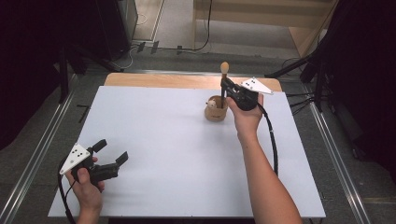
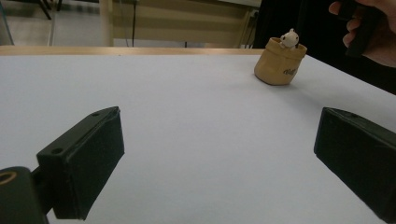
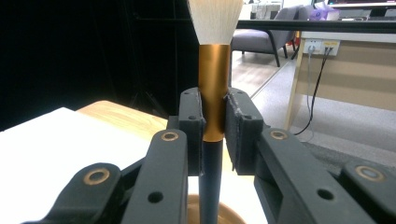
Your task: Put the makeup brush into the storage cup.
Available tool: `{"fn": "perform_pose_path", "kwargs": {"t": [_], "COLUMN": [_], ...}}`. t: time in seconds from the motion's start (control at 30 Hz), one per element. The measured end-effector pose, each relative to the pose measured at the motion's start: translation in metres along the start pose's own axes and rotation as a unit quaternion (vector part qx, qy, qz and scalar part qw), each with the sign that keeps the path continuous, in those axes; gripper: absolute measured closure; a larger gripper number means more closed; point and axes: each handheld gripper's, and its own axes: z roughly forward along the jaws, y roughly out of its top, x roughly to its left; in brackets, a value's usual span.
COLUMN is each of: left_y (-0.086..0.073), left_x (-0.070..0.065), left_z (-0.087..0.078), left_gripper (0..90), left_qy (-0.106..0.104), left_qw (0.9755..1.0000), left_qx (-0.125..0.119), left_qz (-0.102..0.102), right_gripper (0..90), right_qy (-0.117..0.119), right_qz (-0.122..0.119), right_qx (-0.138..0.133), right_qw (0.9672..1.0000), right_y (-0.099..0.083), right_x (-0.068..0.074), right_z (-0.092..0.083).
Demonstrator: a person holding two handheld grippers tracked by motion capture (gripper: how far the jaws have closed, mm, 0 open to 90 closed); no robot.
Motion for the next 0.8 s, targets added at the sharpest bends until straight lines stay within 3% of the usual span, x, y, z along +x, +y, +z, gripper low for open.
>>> {"fn": "perform_pose_path", "kwargs": {"t": [0.7,0.8], "left_y": [0.0,0.0], "left_x": [0.001,0.001], "left_z": [0.0,0.0], "left_gripper": [2.0,2.0], "left_qy": [0.0,0.001], "left_qw": [1.0,1.0], "left_qx": [0.0,0.0], "left_qz": [-0.001,-0.001], "right_gripper": [79.2,72.3], "right_qy": [0.001,0.0], "right_qz": [0.01,0.014], "right_qx": [0.036,0.032], "right_qw": [0.9993,0.9994], "right_y": [-0.031,-0.032], "right_x": [0.003,0.004], "right_z": [0.008,0.006]}}
